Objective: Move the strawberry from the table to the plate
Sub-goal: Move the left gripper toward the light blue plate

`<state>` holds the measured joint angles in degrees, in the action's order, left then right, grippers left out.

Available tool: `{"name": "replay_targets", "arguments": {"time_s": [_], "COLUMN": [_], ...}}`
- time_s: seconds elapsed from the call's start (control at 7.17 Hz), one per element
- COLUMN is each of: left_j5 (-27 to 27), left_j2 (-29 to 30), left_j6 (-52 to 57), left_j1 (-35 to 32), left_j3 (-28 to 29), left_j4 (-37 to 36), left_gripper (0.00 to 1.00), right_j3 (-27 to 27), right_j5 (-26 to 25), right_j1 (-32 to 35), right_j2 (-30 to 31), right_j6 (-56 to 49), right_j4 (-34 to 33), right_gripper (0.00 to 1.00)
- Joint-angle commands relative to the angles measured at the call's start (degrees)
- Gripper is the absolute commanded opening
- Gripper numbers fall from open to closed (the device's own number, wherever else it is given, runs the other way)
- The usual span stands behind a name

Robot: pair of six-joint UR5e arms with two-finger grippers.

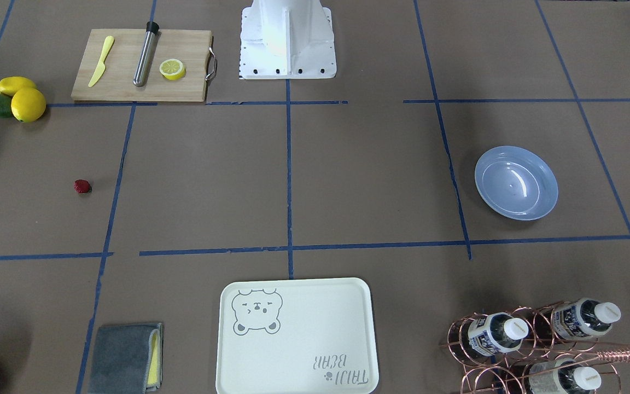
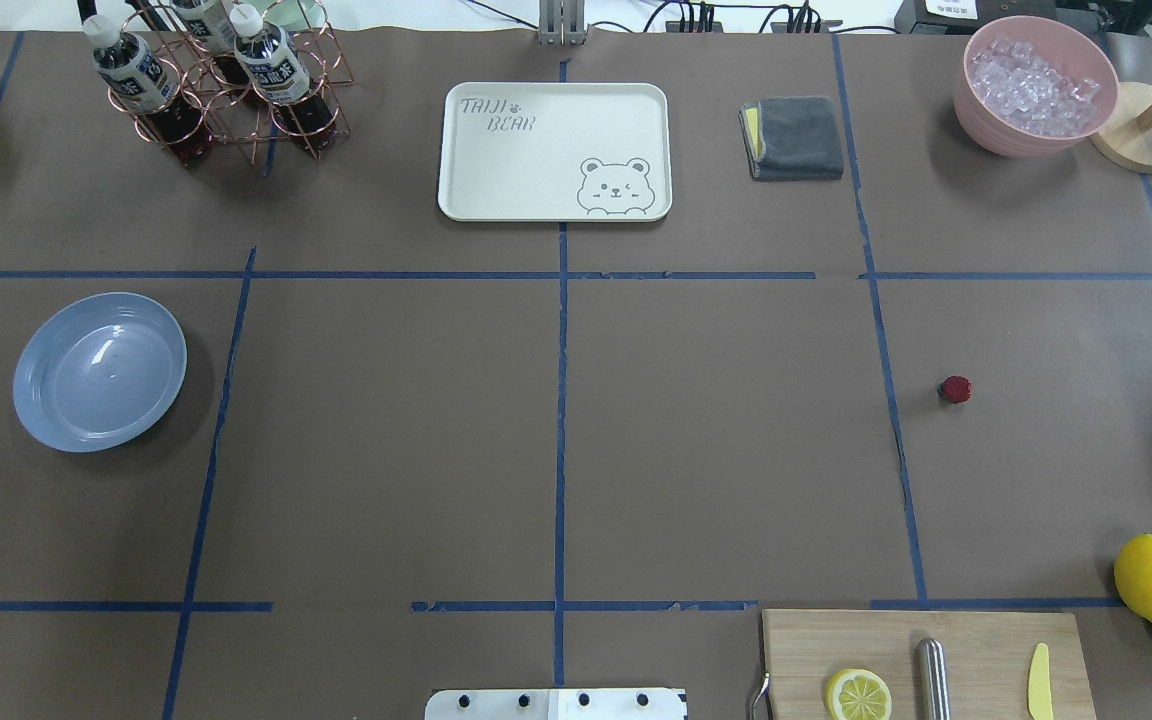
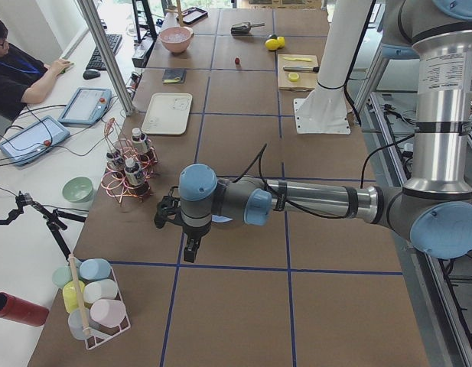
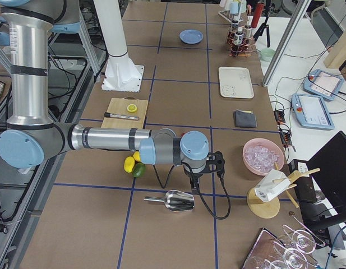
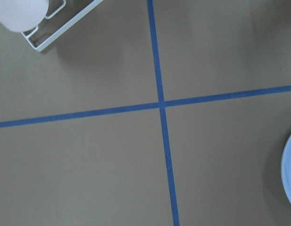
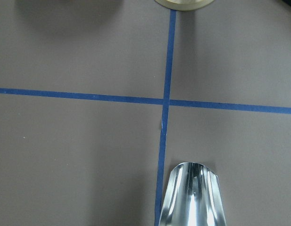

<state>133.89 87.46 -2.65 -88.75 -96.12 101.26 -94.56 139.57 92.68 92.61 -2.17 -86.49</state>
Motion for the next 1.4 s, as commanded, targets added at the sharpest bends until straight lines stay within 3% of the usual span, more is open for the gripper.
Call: {"name": "replay_targets", "arguments": {"time_s": [0.0, 0.56, 0.84, 1.26], "left_j5": [3.91, 3.05, -5.09, -10.39], "left_j2": [-2.8, -8.36, -8.27, -6.09], "left_j6": [-11.0, -41.15, -51.7, -59.12], "left_j1": [2.68, 15.33, 22.61, 29.92], "left_j3": [0.93, 3.37, 8.3, 9.37], "left_j4": [12.67, 36.76, 48.28, 51.41], "left_gripper": [1.0, 0.98, 0.98, 0.94], "right_j3": [2.69, 2.27, 1.22, 1.22], "right_j5": [1.57, 2.37, 2.55, 2.55], "right_j1": [-0.39, -1.19, -1.1, -1.62], "right_j2": [-2.53, -2.88, -2.88, -2.88], "right_j6": [0.15, 2.15, 5.67, 11.28], "right_j4": [0.0, 0.09, 0.18, 4.2], "right_gripper": [1.0, 1.0, 1.0, 1.0]}}
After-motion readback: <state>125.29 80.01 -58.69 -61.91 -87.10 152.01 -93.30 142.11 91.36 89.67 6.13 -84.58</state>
